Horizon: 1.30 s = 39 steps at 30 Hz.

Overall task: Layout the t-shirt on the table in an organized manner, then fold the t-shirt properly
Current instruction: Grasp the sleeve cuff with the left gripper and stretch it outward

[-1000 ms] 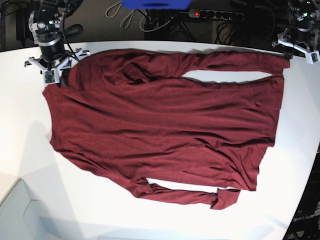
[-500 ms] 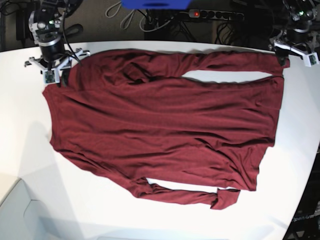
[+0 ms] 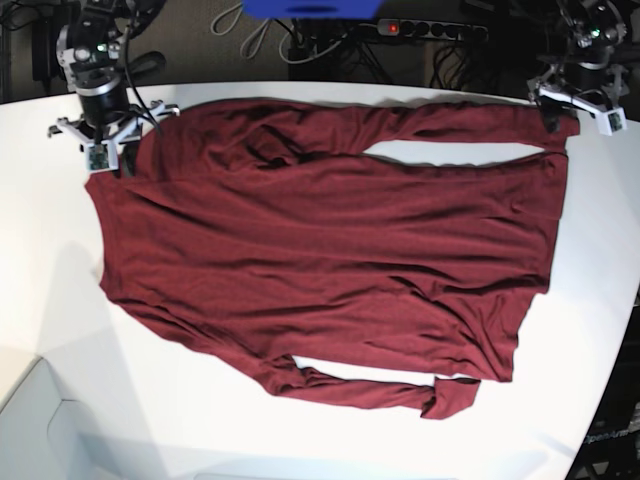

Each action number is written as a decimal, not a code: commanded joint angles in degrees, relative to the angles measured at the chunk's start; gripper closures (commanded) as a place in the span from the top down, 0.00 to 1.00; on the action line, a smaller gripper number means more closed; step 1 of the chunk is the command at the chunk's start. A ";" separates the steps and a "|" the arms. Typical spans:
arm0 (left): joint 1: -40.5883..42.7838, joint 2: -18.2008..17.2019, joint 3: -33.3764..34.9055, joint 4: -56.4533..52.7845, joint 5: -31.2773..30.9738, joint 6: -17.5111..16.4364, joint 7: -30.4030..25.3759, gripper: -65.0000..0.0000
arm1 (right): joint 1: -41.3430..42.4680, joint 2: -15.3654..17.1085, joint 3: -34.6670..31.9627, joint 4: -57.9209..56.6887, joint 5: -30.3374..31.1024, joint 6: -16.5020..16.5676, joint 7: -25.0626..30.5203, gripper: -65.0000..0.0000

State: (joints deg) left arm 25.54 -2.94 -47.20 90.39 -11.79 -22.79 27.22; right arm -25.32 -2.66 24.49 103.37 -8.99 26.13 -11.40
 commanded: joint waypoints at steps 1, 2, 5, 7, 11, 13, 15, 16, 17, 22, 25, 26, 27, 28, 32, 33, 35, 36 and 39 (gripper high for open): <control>-0.27 -0.71 -0.32 0.64 -0.38 -0.12 -1.24 0.80 | -0.04 0.50 0.26 0.76 0.42 -0.06 1.33 0.18; -0.44 -0.80 -0.32 0.38 -0.30 -0.12 -1.16 0.80 | -0.04 0.50 0.26 0.76 0.42 -0.06 1.33 0.18; -0.53 -1.06 -0.23 -0.50 -0.30 -0.12 -1.16 0.78 | -0.04 0.50 0.26 0.76 0.42 -0.06 1.33 0.18; -1.14 -1.06 -0.23 -0.50 -0.30 -0.12 -0.89 0.70 | -0.04 0.50 0.26 0.76 0.42 -0.06 1.33 0.18; -1.32 -1.24 1.00 -1.38 -0.30 -0.12 -0.81 0.38 | -0.04 0.50 0.26 0.76 0.42 -0.06 1.33 0.18; -1.14 -1.50 2.06 -1.38 -0.21 -0.03 -0.81 0.18 | -0.04 0.59 0.26 0.76 0.42 -0.06 1.33 0.18; -1.23 -1.68 2.32 -1.38 -0.21 -0.03 -0.81 0.00 | -0.04 0.59 0.26 0.76 0.42 -0.06 1.33 0.18; -1.23 -1.68 2.32 -1.38 -0.21 -0.03 -0.81 0.00 | -0.04 0.59 0.26 0.76 0.42 -0.06 1.33 0.18; -1.23 -1.68 2.32 -1.29 -0.21 -0.03 -0.81 0.00 | -0.04 0.59 0.26 0.76 0.42 -0.06 1.33 0.18; -0.53 -1.06 2.06 2.23 -0.30 -0.03 -0.81 0.00 | -0.04 0.59 0.34 0.76 0.42 -0.06 1.33 0.18; 1.67 -0.97 2.06 6.71 -0.82 -0.03 -0.72 0.00 | -0.04 0.59 0.34 0.76 0.42 -0.06 1.33 0.18; 2.20 -0.80 2.06 8.56 -0.82 -0.03 -0.72 0.00 | -0.04 0.59 0.34 0.76 0.42 -0.06 1.33 0.18; 2.72 -0.18 2.06 10.31 -0.82 -0.03 -0.72 0.00 | -0.04 0.59 0.34 0.76 0.42 -0.06 1.33 0.18; 3.16 0.61 1.97 12.07 -0.82 -0.03 -0.72 0.00 | -0.04 0.59 0.26 0.76 0.42 -0.06 1.33 0.18; 5.19 2.90 1.97 20.07 -0.47 0.06 2.89 0.00 | -0.04 0.50 0.08 0.76 0.42 -0.06 1.33 0.18; 5.36 3.07 1.88 21.74 -0.38 0.24 5.17 0.00 | -0.04 0.41 0.08 0.76 0.42 -0.06 1.33 0.18; 5.19 3.60 0.83 24.20 -0.74 0.41 10.27 0.00 | -0.04 0.41 0.08 0.76 0.42 -0.06 1.33 0.18; 4.75 4.30 -0.67 25.08 -0.74 0.41 13.35 0.00 | -0.04 0.41 0.08 0.76 0.42 -0.06 1.33 0.18; 1.84 5.80 -5.42 25.70 -0.82 0.15 20.47 0.00 | -0.04 0.41 0.08 0.76 0.42 -0.06 1.33 0.18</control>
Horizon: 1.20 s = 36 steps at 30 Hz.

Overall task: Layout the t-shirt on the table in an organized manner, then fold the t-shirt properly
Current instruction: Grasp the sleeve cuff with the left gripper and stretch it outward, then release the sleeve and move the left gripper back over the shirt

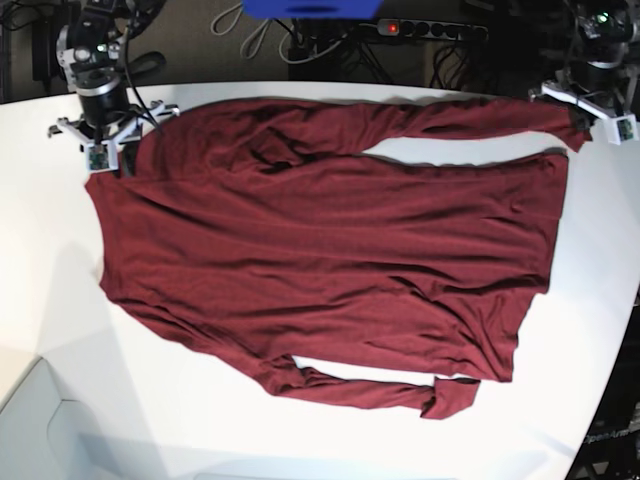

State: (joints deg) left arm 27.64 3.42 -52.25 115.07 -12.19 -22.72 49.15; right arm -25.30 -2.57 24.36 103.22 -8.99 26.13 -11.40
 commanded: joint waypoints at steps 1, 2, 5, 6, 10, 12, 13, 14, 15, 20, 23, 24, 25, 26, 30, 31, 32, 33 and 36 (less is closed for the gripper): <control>-1.31 -0.56 -2.21 0.93 -0.43 0.08 0.13 0.00 | -0.06 0.33 0.21 0.91 0.42 -0.06 1.33 0.18; -2.36 -0.39 -4.15 0.76 -0.43 0.00 1.80 0.00 | -0.06 0.33 0.21 0.91 0.42 -0.06 1.33 0.18; -6.67 -0.74 -8.81 0.23 0.01 0.00 5.32 0.00 | -0.06 0.33 0.21 0.91 0.42 0.02 1.33 0.18; -8.25 -0.92 -9.86 -0.21 0.10 0.00 6.11 0.00 | 0.02 0.24 0.12 0.91 0.42 0.02 1.33 0.18; -13.18 -1.88 -10.30 -0.82 1.59 0.43 7.25 0.00 | 0.38 0.24 0.12 0.91 0.42 0.11 1.33 0.18; -16.17 -2.06 -10.04 -1.18 3.70 0.43 7.25 0.00 | 0.73 0.15 0.12 0.91 0.42 0.11 1.33 0.18; -17.66 -1.79 -9.42 -1.62 5.11 0.43 7.25 0.00 | 0.73 0.15 0.12 0.91 0.42 0.11 1.33 0.18; -18.98 -1.53 -8.81 -2.14 6.69 0.43 7.25 0.00 | 0.73 0.15 0.12 0.91 0.42 0.11 1.33 0.18; -20.03 -1.35 -8.10 -3.02 8.27 0.43 7.25 0.00 | 0.73 0.15 0.12 0.91 0.42 0.11 1.33 0.18; -25.48 -1.44 -3.79 -12.96 16.71 0.43 6.72 0.01 | 0.73 0.15 0.12 0.65 0.42 0.11 1.33 0.18; -28.21 -1.79 -2.48 -20.69 20.41 0.43 6.72 0.01 | 0.73 0.24 0.12 -0.67 0.42 0.11 1.51 0.18; -29.00 -2.23 -2.39 -22.63 21.28 0.17 6.72 0.03 | 0.73 0.33 0.12 -0.85 0.42 0.11 1.51 0.18; -29.70 -2.50 -2.39 -24.47 21.99 0.08 6.72 0.06 | 0.73 0.33 0.12 -1.02 0.42 0.11 1.51 0.18; -30.06 -2.76 -2.56 -25.26 22.25 0.08 6.72 0.11 | 0.73 0.41 0.12 -1.02 0.42 0.11 1.51 0.18; -30.23 -2.59 -2.65 -23.42 21.90 0.00 7.07 0.33 | 0.73 0.41 0.21 -1.02 0.42 0.11 1.51 0.18; -30.14 -2.50 -2.65 -22.01 21.90 0.00 7.16 0.38 | 0.73 0.41 0.21 -1.02 0.42 0.11 1.51 0.18; -30.06 -2.32 -2.65 -20.34 21.90 -0.09 7.25 0.43 | 0.73 0.41 0.21 -1.02 0.42 0.11 1.51 0.18; -29.97 -1.71 -2.65 -18.85 21.90 -0.09 7.25 0.47 | 0.73 0.41 0.21 -1.02 0.42 0.11 1.51 0.18; -29.97 -0.83 -2.65 -12.43 21.90 -0.09 7.25 0.57 | 0.73 0.41 0.12 -1.02 0.42 0.11 1.51 0.18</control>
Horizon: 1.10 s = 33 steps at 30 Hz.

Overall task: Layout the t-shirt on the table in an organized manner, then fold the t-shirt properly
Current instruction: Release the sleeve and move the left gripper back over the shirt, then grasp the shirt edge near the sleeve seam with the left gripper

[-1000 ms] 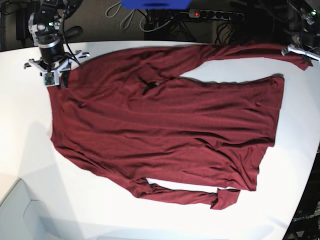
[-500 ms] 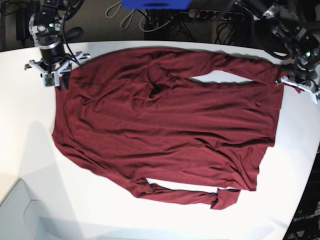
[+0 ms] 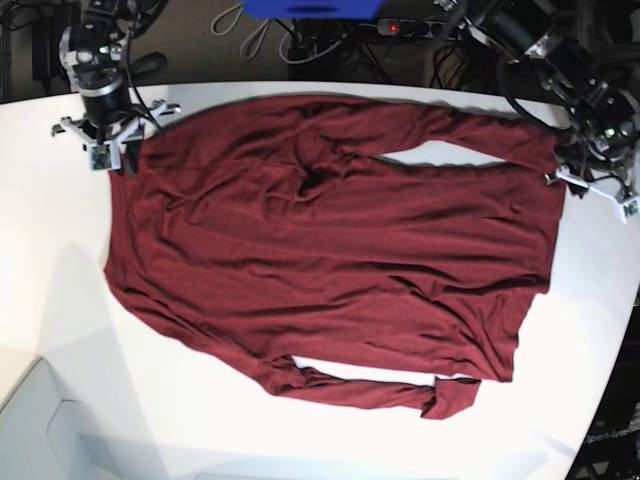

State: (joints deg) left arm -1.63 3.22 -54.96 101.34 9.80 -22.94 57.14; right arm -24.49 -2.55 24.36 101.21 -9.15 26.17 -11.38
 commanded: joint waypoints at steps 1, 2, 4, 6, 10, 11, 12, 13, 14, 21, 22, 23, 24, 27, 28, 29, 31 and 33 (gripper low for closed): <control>-0.61 -0.10 0.06 2.97 -0.18 0.13 -0.66 0.60 | -0.08 0.30 0.12 0.99 0.58 0.07 1.49 0.18; -0.61 0.86 0.06 4.73 -0.53 0.13 -0.66 0.63 | -0.08 0.30 0.12 0.99 0.58 0.07 1.49 0.18; 0.18 2.45 0.06 8.59 -2.29 0.13 -0.66 0.68 | -0.08 0.39 0.12 0.99 0.58 0.07 1.49 0.18; 1.76 3.06 0.59 10.62 -4.04 0.13 -0.66 0.70 | -0.08 0.39 0.12 0.99 0.58 0.07 1.49 0.18; 4.75 4.12 2.78 11.94 -7.12 0.13 -0.66 0.70 | 0.36 0.48 0.12 0.99 0.58 0.07 1.49 0.18; 6.07 4.38 3.66 11.94 -8.09 0.13 -0.66 0.70 | 0.71 0.48 0.12 0.99 0.58 0.07 1.49 0.18; 7.83 4.82 5.33 11.94 -9.41 0.13 -0.66 0.70 | 0.89 0.48 0.30 0.99 0.58 0.07 1.49 0.18; 9.76 4.91 7.35 11.94 -10.46 0.13 -0.66 0.70 | 0.97 0.48 0.30 0.90 0.58 0.07 1.49 0.18; 11.69 5.00 9.64 11.76 -11.25 0.13 -0.75 0.70 | 1.06 0.48 0.30 0.90 0.58 0.07 1.49 0.18; 23.47 3.15 25.55 11.94 -11.69 0.13 -3.56 0.70 | 1.15 0.57 0.21 0.90 0.58 0.07 1.49 0.18; 24.71 2.62 26.61 11.94 -11.69 0.13 -5.06 0.70 | 1.15 0.74 0.21 0.90 0.58 0.07 1.49 0.18; 25.94 2.01 27.57 11.94 -11.69 0.21 -6.73 0.70 | 1.15 1.01 0.21 0.90 0.58 0.07 1.49 0.18; 27.08 1.30 28.19 11.85 -11.69 0.21 -8.13 0.70 | 1.15 1.18 0.21 0.90 0.58 0.07 1.49 0.18; 29.80 -1.25 30.48 11.85 -11.69 0.21 -12.00 0.70 | 1.15 1.18 0.12 0.90 0.58 0.07 1.49 0.18; 30.33 -2.48 31.35 11.85 -11.69 0.21 -12.79 0.70 | 1.33 1.18 0.12 0.90 0.58 0.07 1.49 0.18; 30.77 -4.06 32.50 11.85 -11.69 0.21 -13.76 0.70 | 1.94 1.18 0.12 0.90 0.58 0.07 1.49 0.18; 31.21 -6.87 34.43 11.85 -11.69 0.21 -15.25 0.70 | 2.38 1.18 0.12 0.90 0.58 0.07 1.31 0.18; 31.30 -9.69 36.45 11.85 -11.69 0.21 -16.40 0.70 | 2.56 1.18 0.12 0.55 0.58 0.07 1.31 0.18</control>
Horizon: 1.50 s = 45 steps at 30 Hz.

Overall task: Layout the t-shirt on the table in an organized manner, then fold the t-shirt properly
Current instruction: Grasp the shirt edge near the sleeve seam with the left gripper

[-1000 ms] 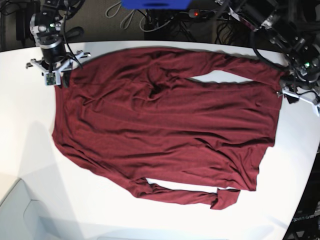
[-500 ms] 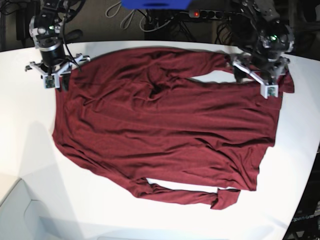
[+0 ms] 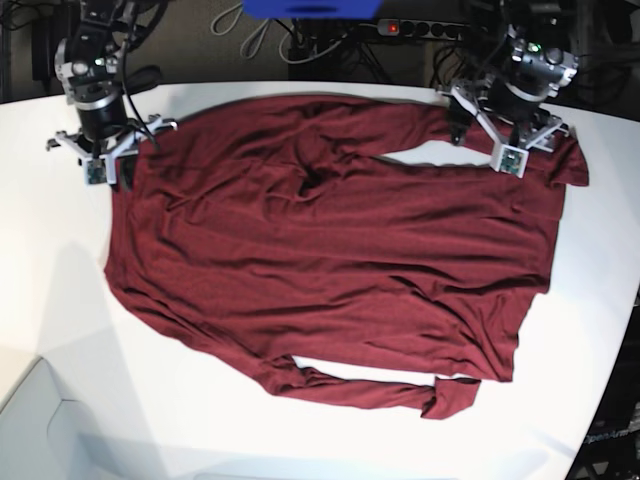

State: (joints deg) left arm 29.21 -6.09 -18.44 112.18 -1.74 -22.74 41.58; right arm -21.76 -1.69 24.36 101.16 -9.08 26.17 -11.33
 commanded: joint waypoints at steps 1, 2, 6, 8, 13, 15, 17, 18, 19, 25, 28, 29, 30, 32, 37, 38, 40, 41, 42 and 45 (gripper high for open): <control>0.37 -1.52 0.72 1.01 -0.15 0.02 -0.84 0.70 | -0.09 0.33 0.12 0.51 0.51 0.07 1.27 0.18; 0.11 -2.92 1.95 1.01 -0.15 0.02 -0.75 0.70 | -0.09 0.33 0.12 0.51 0.51 0.07 1.27 0.18; 0.02 -7.93 6.26 1.01 -0.06 0.02 -0.57 0.69 | -0.09 0.33 0.12 0.51 0.51 0.07 1.27 0.18; 0.28 -10.92 8.46 1.09 -0.06 -0.07 -0.57 0.67 | 0.00 0.33 0.21 0.51 0.51 0.07 1.27 0.18; 1.07 -16.02 11.36 1.09 -0.15 -0.07 -0.57 0.55 | 0.79 0.42 0.39 0.15 0.42 0.07 1.27 0.18; 1.69 -16.46 11.10 1.09 -0.15 -0.07 -0.57 0.55 | 0.88 0.42 0.39 -0.37 0.42 0.07 1.27 0.18; 1.87 -17.69 11.10 1.09 -0.15 -0.07 -0.57 0.56 | 0.88 0.42 0.39 -0.81 0.33 0.07 1.27 0.18; 1.87 -18.04 11.18 1.09 -0.15 -0.07 -0.57 0.56 | 0.97 0.42 0.39 -0.99 0.33 0.07 1.27 0.18; 1.87 -18.22 11.36 1.09 -0.15 -0.07 -0.57 0.56 | 0.97 0.42 0.39 -0.99 0.33 0.07 1.27 0.18; 1.60 -18.40 11.71 0.65 -0.15 -0.07 -0.57 0.56 | 0.97 0.42 0.39 -0.99 0.33 0.07 1.27 0.18; 1.60 -18.40 11.71 0.48 -0.15 -0.16 -0.57 0.56 | 1.49 0.42 0.39 -0.99 0.33 0.07 1.27 0.18; 1.51 -18.40 11.71 0.48 -0.15 -0.16 -0.57 0.56 | 1.58 0.42 0.48 -0.99 0.33 0.07 1.27 0.18; 1.51 -18.40 11.71 0.48 -0.15 -0.16 -0.57 0.56 | 1.58 0.42 0.48 -0.99 0.33 0.07 1.27 0.18; 1.51 -18.40 11.80 0.48 -0.15 -0.16 -0.57 0.56 | 1.58 0.42 0.48 -0.99 0.33 0.07 1.27 0.18; 0.19 -18.40 13.38 -1.02 -0.06 -0.16 -0.48 0.56 | 1.58 0.42 0.48 -0.99 0.33 0.07 1.27 0.18; -0.16 -18.40 13.82 -1.63 -0.06 -0.16 -0.48 0.56 | 1.58 0.42 0.48 -0.99 0.33 0.07 1.27 0.18; -0.86 -18.40 14.96 -2.86 -0.06 -0.16 -0.48 0.56 | 1.49 0.42 0.48 -0.99 0.33 0.07 1.27 0.18; -1.04 -18.40 15.32 -3.21 -0.06 -0.16 -0.48 0.56 | 1.49 0.42 0.48 -0.99 0.33 0.07 1.27 0.18; -1.30 -18.40 15.58 -3.30 -0.06 -0.16 -0.48 0.56 | 1.41 0.42 0.48 -0.99 0.33 0.07 1.27 0.18; -1.65 -18.22 15.84 -3.48 -0.06 -0.16 -0.48 0.56 | 1.32 0.42 0.48 -0.99 0.33 0.07 1.27 0.18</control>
State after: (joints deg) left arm 27.68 -23.81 -2.24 107.92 -1.76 -23.00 41.87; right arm -20.56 -1.74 24.60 99.24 -9.15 26.20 -11.42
